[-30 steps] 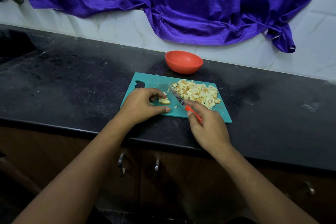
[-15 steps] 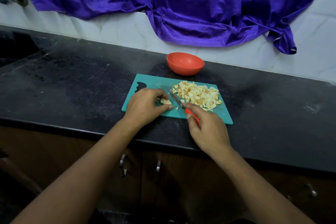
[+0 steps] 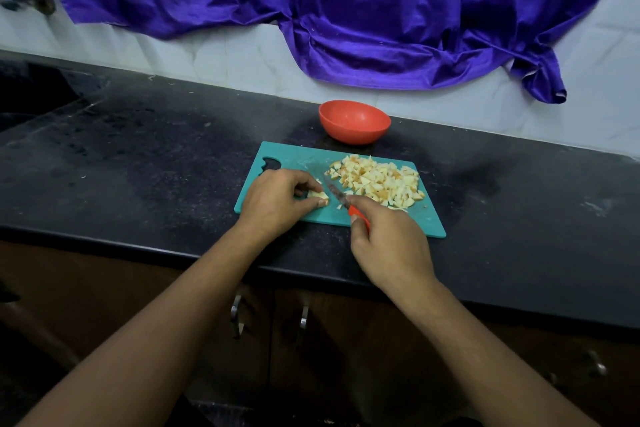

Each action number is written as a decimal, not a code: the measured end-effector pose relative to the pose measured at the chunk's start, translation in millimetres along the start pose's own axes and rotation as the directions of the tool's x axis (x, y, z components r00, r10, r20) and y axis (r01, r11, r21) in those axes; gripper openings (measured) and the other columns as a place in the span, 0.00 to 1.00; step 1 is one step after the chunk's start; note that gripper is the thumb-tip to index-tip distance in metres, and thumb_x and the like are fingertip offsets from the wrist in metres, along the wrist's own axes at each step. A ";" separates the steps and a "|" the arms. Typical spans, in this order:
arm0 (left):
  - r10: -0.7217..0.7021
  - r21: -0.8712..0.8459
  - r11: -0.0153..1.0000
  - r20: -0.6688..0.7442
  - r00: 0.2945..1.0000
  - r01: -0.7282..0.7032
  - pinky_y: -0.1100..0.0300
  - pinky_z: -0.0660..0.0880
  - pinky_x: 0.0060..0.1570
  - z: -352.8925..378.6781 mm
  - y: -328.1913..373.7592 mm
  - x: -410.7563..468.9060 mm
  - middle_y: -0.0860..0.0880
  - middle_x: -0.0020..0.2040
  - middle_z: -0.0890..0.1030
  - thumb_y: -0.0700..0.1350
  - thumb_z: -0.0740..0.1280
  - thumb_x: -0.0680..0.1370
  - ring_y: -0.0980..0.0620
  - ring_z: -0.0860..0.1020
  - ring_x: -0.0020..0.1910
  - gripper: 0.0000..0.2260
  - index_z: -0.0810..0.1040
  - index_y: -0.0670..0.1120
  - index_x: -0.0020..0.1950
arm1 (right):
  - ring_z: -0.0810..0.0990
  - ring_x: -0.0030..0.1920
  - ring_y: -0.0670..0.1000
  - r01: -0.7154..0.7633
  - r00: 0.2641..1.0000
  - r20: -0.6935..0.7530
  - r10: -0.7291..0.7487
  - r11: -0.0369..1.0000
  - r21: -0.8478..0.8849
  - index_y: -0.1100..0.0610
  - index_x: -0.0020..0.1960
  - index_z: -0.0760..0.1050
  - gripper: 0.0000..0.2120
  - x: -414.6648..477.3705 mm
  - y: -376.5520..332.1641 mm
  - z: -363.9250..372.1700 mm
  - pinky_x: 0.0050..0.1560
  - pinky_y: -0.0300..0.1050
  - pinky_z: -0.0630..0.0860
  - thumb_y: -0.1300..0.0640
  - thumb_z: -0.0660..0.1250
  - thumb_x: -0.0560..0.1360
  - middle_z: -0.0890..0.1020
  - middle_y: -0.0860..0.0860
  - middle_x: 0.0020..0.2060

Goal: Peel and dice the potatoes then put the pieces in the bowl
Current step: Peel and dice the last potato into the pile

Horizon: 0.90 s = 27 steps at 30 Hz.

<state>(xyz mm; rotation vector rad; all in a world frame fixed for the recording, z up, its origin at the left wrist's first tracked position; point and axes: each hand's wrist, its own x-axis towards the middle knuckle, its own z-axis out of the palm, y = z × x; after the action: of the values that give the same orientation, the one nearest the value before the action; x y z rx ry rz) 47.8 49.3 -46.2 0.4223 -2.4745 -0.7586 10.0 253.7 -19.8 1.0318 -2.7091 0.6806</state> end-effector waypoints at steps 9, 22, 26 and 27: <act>0.025 -0.066 0.998 -0.020 0.999 -0.026 0.58 0.80 0.50 0.7 -1.0 -0.3 0.61 0.46 0.85 0.52 0.80 0.72 0.64 0.81 0.43 0.08 0.86 0.57 0.49 | 0.78 0.42 0.48 0.035 0.999 0.030 -0.033 0.998 -0.053 0.43 0.74 0.72 0.19 4.9 -16.3 2.4 0.39 0.46 0.71 0.50 0.58 0.84 0.82 0.47 0.44; 0.023 -0.039 0.999 -0.025 0.999 -0.024 0.58 0.80 0.51 1.1 -1.5 0.8 0.59 0.44 0.86 0.51 0.79 0.72 0.62 0.81 0.44 0.07 0.87 0.55 0.48 | 0.80 0.45 0.54 0.153 0.978 0.183 -0.096 0.933 -0.326 0.50 0.82 0.57 0.28 -3.9 -26.4 7.1 0.40 0.50 0.74 0.53 0.58 0.84 0.80 0.51 0.45; 0.026 -0.036 0.999 -0.028 0.999 -0.027 0.57 0.80 0.51 -0.2 -0.2 -0.3 0.59 0.45 0.86 0.51 0.79 0.72 0.62 0.81 0.45 0.07 0.87 0.54 0.48 | 0.80 0.44 0.53 0.169 0.975 0.194 -0.109 0.931 -0.325 0.50 0.82 0.57 0.28 -4.4 -24.7 3.3 0.43 0.52 0.78 0.53 0.59 0.84 0.77 0.50 0.41; 0.024 -0.034 0.999 -0.030 0.999 -0.025 0.58 0.80 0.51 -0.6 0.6 -0.7 0.59 0.45 0.86 0.51 0.80 0.72 0.62 0.81 0.45 0.07 0.87 0.54 0.48 | 0.80 0.44 0.53 0.175 0.974 0.194 -0.115 0.929 -0.326 0.50 0.82 0.57 0.28 -5.3 -24.4 2.0 0.43 0.51 0.78 0.53 0.59 0.84 0.78 0.50 0.42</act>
<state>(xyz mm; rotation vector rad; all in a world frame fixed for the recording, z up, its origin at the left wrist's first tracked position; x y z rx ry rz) 48.6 49.9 -45.7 0.3867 -2.4317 -0.7780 30.2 239.9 -14.6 1.2288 -2.7176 0.0903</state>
